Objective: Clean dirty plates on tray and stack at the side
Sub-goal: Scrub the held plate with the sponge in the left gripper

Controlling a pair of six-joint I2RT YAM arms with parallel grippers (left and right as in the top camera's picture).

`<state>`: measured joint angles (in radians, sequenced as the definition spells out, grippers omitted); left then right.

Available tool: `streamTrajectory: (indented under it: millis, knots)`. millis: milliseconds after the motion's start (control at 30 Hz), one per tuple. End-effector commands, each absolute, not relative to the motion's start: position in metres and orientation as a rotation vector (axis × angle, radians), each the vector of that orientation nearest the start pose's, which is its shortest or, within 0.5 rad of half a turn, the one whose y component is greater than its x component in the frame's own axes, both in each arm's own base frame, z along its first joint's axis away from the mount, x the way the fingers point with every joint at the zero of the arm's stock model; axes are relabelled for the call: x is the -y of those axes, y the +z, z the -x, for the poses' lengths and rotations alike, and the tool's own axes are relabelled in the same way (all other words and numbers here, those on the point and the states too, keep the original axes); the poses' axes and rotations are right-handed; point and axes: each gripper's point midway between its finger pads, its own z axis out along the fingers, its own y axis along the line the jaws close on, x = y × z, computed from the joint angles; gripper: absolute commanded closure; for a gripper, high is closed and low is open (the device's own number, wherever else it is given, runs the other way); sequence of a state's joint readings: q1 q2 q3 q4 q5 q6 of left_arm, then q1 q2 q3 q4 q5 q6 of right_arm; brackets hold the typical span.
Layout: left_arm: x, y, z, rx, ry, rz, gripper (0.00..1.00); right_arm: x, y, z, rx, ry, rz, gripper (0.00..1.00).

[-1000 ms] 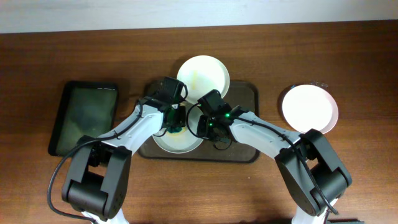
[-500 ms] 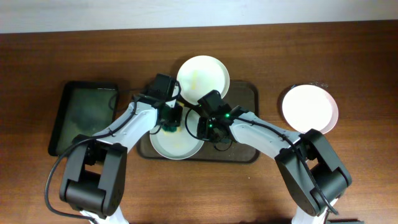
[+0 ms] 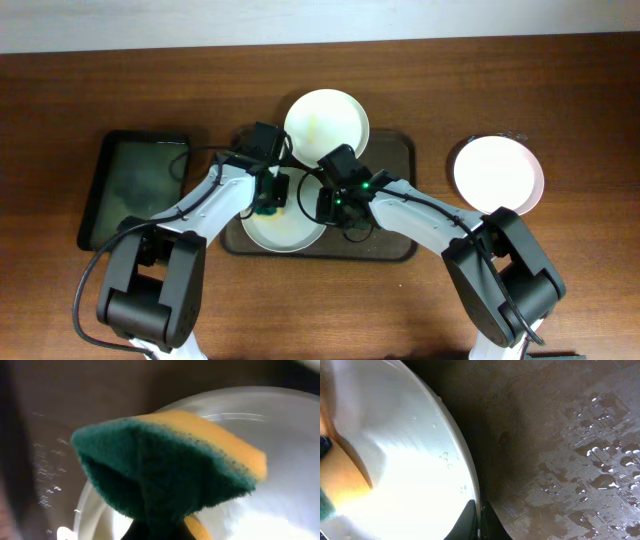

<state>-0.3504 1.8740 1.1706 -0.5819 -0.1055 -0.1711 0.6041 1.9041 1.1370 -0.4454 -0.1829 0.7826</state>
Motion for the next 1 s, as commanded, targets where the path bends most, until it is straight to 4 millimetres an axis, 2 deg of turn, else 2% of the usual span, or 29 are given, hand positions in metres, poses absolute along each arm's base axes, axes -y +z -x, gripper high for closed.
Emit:
streamTrajectory:
  millis: [0,67,167,233,300,333,500,567,633,733,767,833,900,967]
  knots:
    - [0.103,0.023,-0.394,-2.755,0.137,-0.043,1.0,-0.257,0.001,-0.315,-2.95,0.52,-0.205,0.96]
    - [0.119,0.019,-0.383,-2.815,0.0,-0.082,1.0,-0.257,0.001,-0.315,-2.949,0.521,-0.205,0.96]
    - [0.175,0.019,-0.336,-2.942,-0.517,-0.366,1.0,-0.257,0.001,-0.315,-2.951,0.518,-0.201,0.96]
    - [0.188,0.024,-0.318,-2.953,-0.674,-0.48,1.0,-0.257,0.001,-0.314,-2.952,0.518,-0.201,0.96]
    - [0.187,0.023,-0.31,-2.987,-0.686,-0.489,1.0,-0.257,0.001,-0.314,-2.952,0.518,-0.201,0.96]
    - [0.188,0.024,-0.313,-2.97,-0.686,-0.491,1.0,-0.257,0.001,-0.314,-2.952,0.518,-0.201,0.96]
    - [0.2,0.033,-0.353,-2.781,-0.677,-0.513,1.0,-0.257,0.001,-0.314,-2.952,0.518,-0.201,0.96]
    - [0.182,0.029,-0.376,-2.747,-0.473,-0.453,1.0,-0.257,0.001,-0.314,-2.952,0.518,-0.201,0.96]
    - [0.153,0.022,-0.382,-2.795,-0.25,-0.258,1.0,-0.257,0.001,-0.314,-2.952,0.517,-0.201,0.96]
    - [0.148,0.014,-0.353,-2.926,-0.26,-0.252,1.0,-0.257,0.001,-0.314,-2.952,0.517,-0.201,0.96]
    - [0.158,0.013,-0.328,-3.018,-0.393,-0.266,1.0,-0.257,0.001,-0.314,-2.952,0.517,-0.201,0.96]
    - [0.184,0.022,-0.311,-3.018,-0.663,-0.386,1.0,-0.257,0.001,-0.314,-2.952,0.518,-0.201,0.96]
    - [0.196,0.028,-0.311,-2.982,-0.772,-0.411,1.0,-0.257,0.001,-0.314,-2.952,0.518,-0.201,0.96]
    - [0.202,0.031,-0.327,-2.903,-0.774,-0.427,1.0,-0.257,0.001,-0.314,-2.953,0.518,-0.201,0.96]
